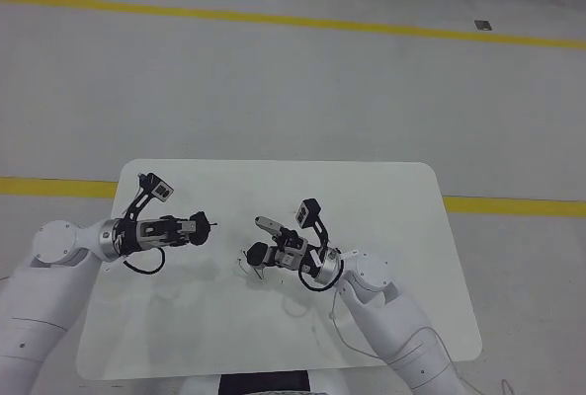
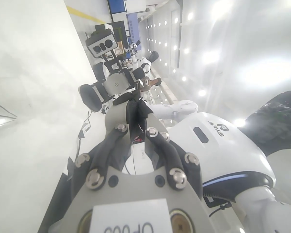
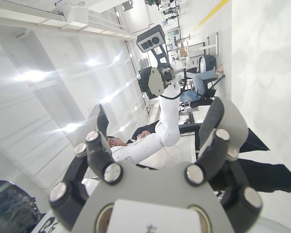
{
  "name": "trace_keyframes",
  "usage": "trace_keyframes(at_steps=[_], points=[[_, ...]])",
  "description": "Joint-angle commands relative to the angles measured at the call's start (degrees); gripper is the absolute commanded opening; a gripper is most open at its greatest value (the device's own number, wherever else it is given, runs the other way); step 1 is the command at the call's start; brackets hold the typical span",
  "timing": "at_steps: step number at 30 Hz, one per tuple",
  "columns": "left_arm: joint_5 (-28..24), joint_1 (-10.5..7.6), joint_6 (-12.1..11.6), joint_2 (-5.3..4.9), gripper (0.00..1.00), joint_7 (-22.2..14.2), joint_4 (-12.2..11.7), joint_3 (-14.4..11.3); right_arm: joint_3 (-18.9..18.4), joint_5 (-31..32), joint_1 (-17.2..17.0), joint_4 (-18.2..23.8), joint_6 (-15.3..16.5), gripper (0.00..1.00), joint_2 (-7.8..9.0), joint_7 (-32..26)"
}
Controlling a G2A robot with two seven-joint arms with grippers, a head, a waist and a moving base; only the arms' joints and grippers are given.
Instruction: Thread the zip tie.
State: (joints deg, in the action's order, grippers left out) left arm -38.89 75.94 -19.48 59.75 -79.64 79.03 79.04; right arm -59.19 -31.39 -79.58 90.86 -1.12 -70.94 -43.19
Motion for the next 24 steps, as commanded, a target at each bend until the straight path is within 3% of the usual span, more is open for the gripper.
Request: trace_keyframes(at_steps=[1, 4, 9, 14, 21, 22, 24], points=[[0.0, 0.0, 0.0, 0.0, 0.0, 0.0, 0.0, 0.0, 0.0, 0.0, 0.0, 0.0, 0.0, 1.0, 0.0, 0.0], [-2.0, 0.41, 0.0, 0.25, 0.0, 3.0, -0.7, 0.0, 0.0, 0.0, 0.0, 0.0, 0.0, 1.0, 0.0, 0.0], [-4.5, -0.36, 0.0, 0.67, 0.0, 0.8, -2.4, 3.4, 0.0, 0.0, 0.0, 0.0, 0.0, 1.0, 0.0, 0.0], [-3.3, -0.23, 0.0, 1.51, 0.0, 0.0, -1.5, 6.0, 0.0, 0.0, 0.0, 0.0, 0.0, 1.0, 0.0, 0.0], [-3.8, -0.01, 0.0, 1.87, 0.0, 0.0, -1.4, 6.6, 0.0, 0.5, 0.1, 0.1, 0.0, 1.0, 0.02, 0.2], [-3.8, -0.01, 0.0, 1.87, 0.0, 0.0, -1.4, 6.6, 0.4, 4.1, 0.7, 0.7, -0.8, 1.0, 0.16, 0.7], [-3.8, -0.01, 0.0, 1.87, 0.0, 0.0, -1.4, 6.6, 1.8, 15.9, 3.1, 2.8, -6.0, 1.0, 0.7, 1.4]])
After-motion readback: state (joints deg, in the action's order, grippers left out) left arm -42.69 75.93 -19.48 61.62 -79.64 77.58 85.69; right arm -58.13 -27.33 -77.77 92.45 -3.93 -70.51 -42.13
